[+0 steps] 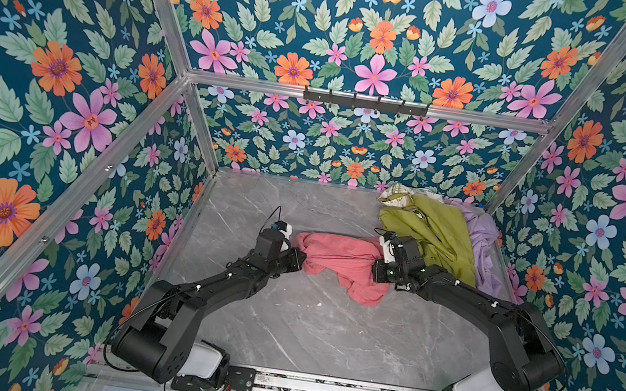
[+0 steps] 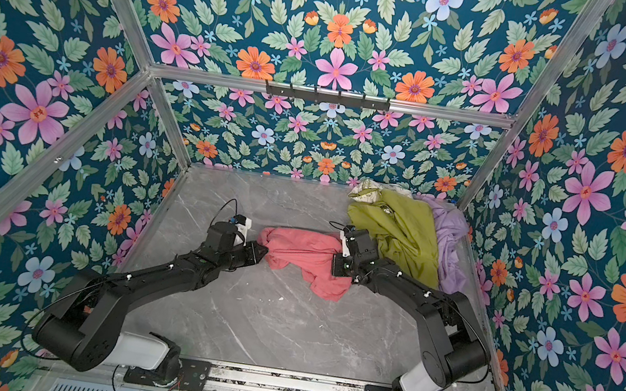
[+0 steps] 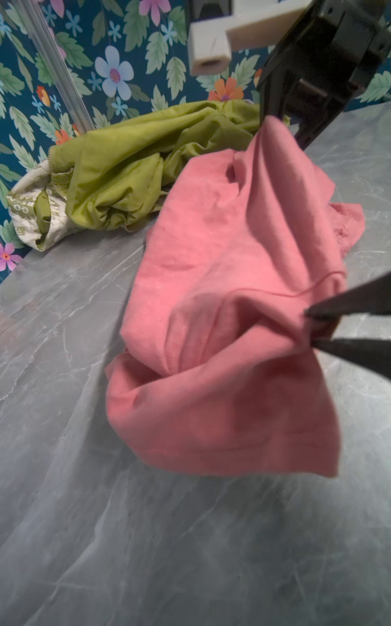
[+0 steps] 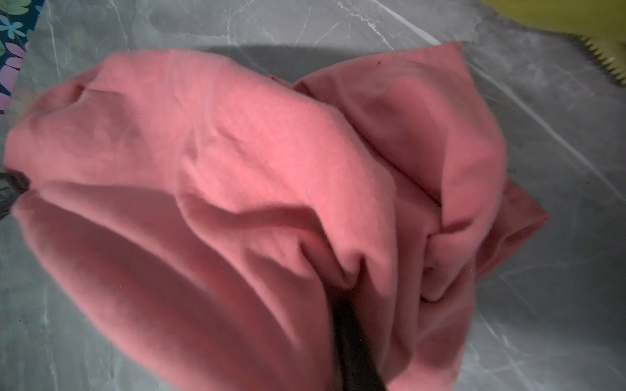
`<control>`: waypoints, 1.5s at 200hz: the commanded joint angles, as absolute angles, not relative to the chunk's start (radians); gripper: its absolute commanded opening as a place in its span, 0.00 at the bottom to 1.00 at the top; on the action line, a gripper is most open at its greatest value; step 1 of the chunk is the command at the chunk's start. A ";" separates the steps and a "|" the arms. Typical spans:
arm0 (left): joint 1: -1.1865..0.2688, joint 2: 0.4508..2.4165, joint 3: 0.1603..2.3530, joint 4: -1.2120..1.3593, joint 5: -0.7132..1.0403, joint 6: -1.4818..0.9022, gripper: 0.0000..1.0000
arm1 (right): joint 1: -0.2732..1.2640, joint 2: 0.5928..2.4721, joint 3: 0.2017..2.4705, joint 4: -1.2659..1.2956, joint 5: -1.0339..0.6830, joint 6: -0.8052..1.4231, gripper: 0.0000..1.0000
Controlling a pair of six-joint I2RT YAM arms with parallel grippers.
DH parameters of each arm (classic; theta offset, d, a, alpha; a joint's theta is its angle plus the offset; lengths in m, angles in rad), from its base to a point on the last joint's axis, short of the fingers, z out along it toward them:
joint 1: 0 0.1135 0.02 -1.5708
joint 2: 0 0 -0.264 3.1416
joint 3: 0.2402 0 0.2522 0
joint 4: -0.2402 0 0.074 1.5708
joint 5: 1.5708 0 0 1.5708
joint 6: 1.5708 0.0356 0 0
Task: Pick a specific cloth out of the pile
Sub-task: 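Open both grippers and release the pink cloth flat on the table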
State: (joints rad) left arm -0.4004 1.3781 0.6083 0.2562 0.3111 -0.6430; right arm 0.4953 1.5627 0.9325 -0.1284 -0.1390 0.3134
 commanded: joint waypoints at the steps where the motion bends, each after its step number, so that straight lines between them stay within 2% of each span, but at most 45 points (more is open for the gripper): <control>1: -0.399 1.353 0.618 0.254 0.304 -0.603 0.45 | 0.495 1.504 0.963 -0.217 -0.140 0.301 0.45; 11: -0.399 1.329 0.627 0.236 0.297 -0.595 0.55 | 0.495 1.467 0.978 -0.242 -0.138 0.300 0.53; 39: -0.396 1.263 0.654 0.179 0.248 -0.576 0.80 | 0.494 1.431 1.006 -0.247 -0.148 0.334 0.67; 53: -0.391 1.244 0.672 0.155 0.228 -0.569 0.89 | 0.481 1.470 1.019 -0.227 -0.165 0.371 0.81; 59: -0.387 1.237 0.679 0.150 0.223 -0.569 0.90 | 0.463 1.493 1.025 -0.218 -0.194 0.400 0.89; 62: -0.387 1.235 0.681 0.148 0.221 -0.569 0.91 | 0.451 1.506 1.028 -0.210 -0.213 0.414 0.97; 65: -0.384 1.232 0.682 0.146 0.218 -0.570 0.92 | 0.440 1.520 1.028 -0.199 -0.232 0.432 0.99; 92: -0.379 1.229 0.691 0.156 0.227 -0.580 0.93 | 0.378 1.629 1.071 -0.167 -0.311 0.523 1.00; 140: -0.367 1.221 0.692 0.165 0.241 -0.587 0.93 | 0.380 1.813 1.132 -0.215 -0.397 0.588 0.99; 167: -0.359 1.207 0.676 0.175 0.248 -0.593 0.93 | 0.433 1.881 1.133 -0.175 -0.423 0.620 0.99; 232: -0.335 1.154 0.653 0.163 0.253 -0.594 0.93 | 0.553 2.061 1.332 -0.159 -0.483 0.622 0.99; 262: -0.321 1.126 0.646 0.157 0.246 -0.582 0.92 | 0.598 2.076 1.399 -0.185 -0.488 0.606 0.99; 300: -0.302 1.065 0.627 0.146 0.197 -0.531 0.92 | 0.592 1.920 1.397 -0.266 -0.373 0.513 1.00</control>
State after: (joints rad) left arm -0.3122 1.0969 0.6373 0.1558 0.2394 -0.5793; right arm 0.5964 2.0136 1.3884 -0.1852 -0.4576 0.5915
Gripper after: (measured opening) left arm 0.921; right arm 0.994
